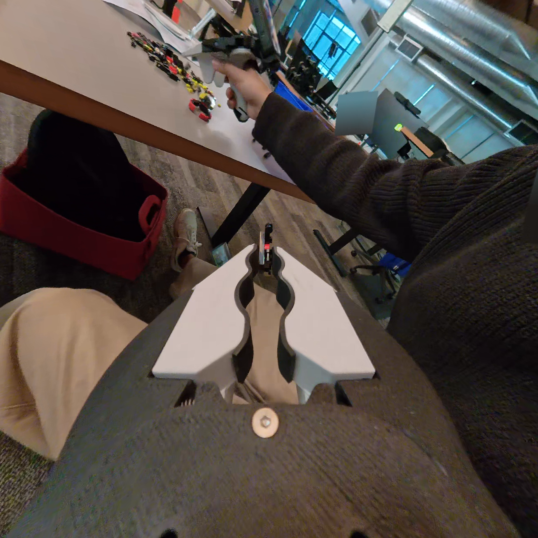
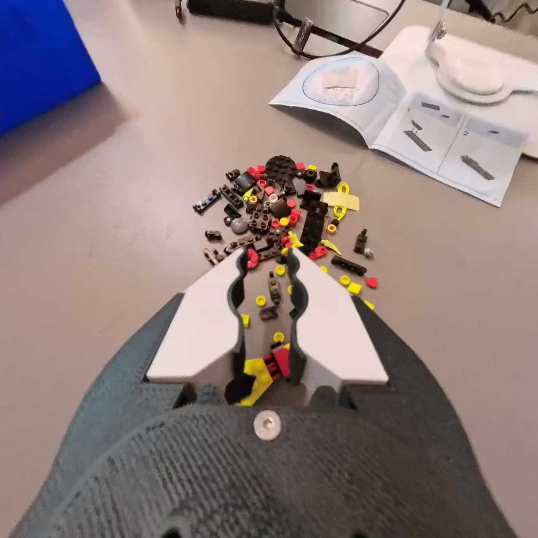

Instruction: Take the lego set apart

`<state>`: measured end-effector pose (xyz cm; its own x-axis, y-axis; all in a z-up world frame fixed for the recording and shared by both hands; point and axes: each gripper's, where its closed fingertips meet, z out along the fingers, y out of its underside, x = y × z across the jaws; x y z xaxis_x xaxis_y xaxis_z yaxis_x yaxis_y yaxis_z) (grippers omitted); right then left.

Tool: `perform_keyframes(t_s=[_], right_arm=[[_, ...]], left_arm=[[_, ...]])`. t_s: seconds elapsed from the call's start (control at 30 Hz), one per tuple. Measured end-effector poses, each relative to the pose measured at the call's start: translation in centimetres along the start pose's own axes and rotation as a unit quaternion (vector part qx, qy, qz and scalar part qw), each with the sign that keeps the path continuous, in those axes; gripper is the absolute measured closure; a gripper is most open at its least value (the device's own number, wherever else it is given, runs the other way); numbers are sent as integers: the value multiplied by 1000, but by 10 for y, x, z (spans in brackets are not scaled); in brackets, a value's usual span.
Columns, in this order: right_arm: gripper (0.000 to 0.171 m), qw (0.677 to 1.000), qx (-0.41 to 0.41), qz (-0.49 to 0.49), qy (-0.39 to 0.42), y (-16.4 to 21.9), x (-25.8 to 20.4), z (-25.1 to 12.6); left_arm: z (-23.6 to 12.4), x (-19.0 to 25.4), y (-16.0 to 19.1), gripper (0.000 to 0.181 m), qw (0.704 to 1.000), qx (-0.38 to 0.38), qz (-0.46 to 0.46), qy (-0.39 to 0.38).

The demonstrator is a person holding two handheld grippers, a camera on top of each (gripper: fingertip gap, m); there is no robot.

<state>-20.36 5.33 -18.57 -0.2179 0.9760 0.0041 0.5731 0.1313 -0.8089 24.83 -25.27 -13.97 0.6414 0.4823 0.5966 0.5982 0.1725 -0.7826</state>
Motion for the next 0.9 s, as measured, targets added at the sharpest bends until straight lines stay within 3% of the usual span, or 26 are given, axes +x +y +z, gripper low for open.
perform_keyframes(t_s=[0.1, 0.27, 0.4, 0.53, 0.67, 0.77, 0.9], right_arm=[[141, 999, 22, 19, -14, -9, 5, -11], [140, 994, 98, -30, -25, -17, 6, -62], [141, 986, 152, -54, -46, -6, -4, -115], [140, 983, 151, -45, -98, 22, -23, -159], [143, 985, 132, -47, -102, 37, -16, -204], [147, 991, 116, -40, -57, 40, 13, -245], [143, 986, 160, 7, -49, 44, 33, -305]], left_arm=[[-1, -15, 4, 176, 1000, -8, -2, -13], [11, -49, 17, 176, 998, -43, -1, -37], [28, -84, 2, 176, 997, -43, -4, -60], [45, -113, -24, 177, 997, -20, -29, -75], [79, -109, -64, 177, 998, 20, -50, -40], [114, -102, -79, 176, 999, 12, -14, -39], [167, -71, -106, 176, 1000, 23, 8, 3]])
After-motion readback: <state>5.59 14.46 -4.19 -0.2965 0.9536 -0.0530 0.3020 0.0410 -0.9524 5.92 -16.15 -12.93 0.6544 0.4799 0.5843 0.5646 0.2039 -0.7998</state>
